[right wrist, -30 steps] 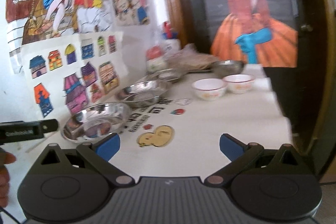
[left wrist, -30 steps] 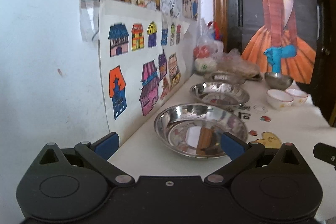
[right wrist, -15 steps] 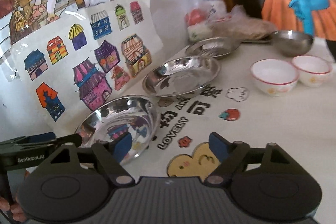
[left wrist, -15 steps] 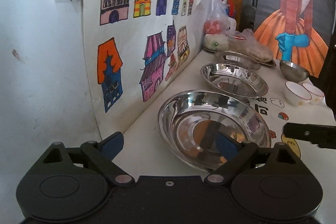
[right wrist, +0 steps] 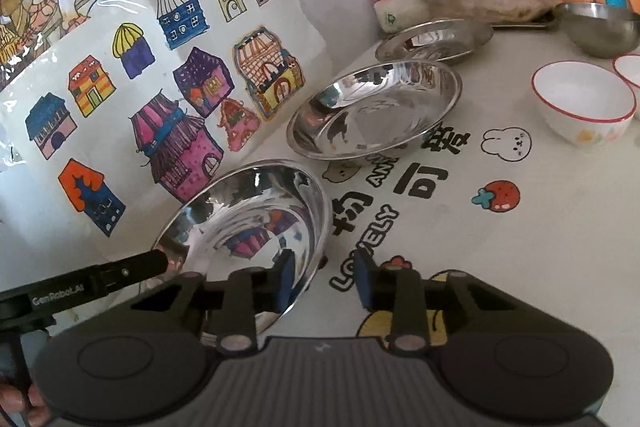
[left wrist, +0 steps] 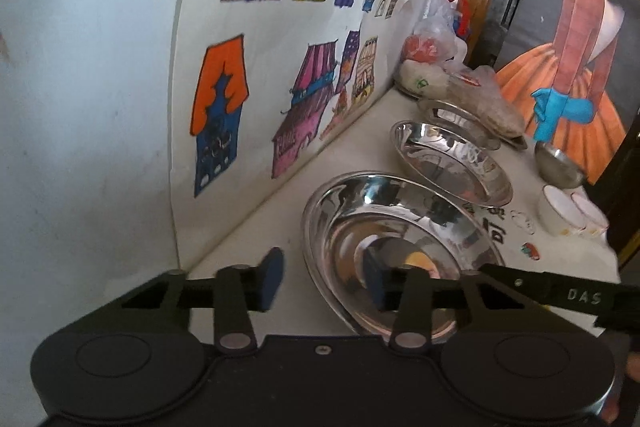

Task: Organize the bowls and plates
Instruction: 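Close the left gripper on the large steel plate rim while the right gripper grips it too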

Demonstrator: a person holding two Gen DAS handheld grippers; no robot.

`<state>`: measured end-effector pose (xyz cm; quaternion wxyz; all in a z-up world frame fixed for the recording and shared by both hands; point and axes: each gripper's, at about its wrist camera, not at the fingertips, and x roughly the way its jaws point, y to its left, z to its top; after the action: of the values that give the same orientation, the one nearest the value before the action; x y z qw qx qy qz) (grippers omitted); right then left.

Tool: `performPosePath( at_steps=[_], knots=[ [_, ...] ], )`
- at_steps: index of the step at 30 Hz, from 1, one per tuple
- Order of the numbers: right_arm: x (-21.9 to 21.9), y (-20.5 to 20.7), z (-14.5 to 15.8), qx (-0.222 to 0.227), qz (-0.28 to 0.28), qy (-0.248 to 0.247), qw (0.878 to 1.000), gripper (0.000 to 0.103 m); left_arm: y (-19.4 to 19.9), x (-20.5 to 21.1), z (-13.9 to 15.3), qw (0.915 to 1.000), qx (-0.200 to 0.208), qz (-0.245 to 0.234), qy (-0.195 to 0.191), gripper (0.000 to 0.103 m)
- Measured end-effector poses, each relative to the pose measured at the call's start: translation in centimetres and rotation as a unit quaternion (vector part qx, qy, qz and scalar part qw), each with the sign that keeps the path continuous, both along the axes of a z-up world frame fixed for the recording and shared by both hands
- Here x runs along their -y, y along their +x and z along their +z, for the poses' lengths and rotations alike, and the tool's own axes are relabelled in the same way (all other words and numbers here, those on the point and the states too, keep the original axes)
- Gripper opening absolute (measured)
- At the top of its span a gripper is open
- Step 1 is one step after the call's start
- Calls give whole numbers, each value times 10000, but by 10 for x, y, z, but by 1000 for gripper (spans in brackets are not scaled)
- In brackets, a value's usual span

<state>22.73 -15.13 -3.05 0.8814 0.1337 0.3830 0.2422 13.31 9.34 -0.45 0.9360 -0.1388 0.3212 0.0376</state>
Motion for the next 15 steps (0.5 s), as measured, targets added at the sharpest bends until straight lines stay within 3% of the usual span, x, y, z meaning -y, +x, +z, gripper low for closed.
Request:
performPosePath(
  at_steps=[4,15],
  knots=[
    [-3,-1,2,1,38,54,10000,18,3,-1,-2,10000,-58,15,-56,17],
    [13,-19,14,135,-279,167,9994,17,2,13,11,9999,103,-96,70,12]
  ],
)
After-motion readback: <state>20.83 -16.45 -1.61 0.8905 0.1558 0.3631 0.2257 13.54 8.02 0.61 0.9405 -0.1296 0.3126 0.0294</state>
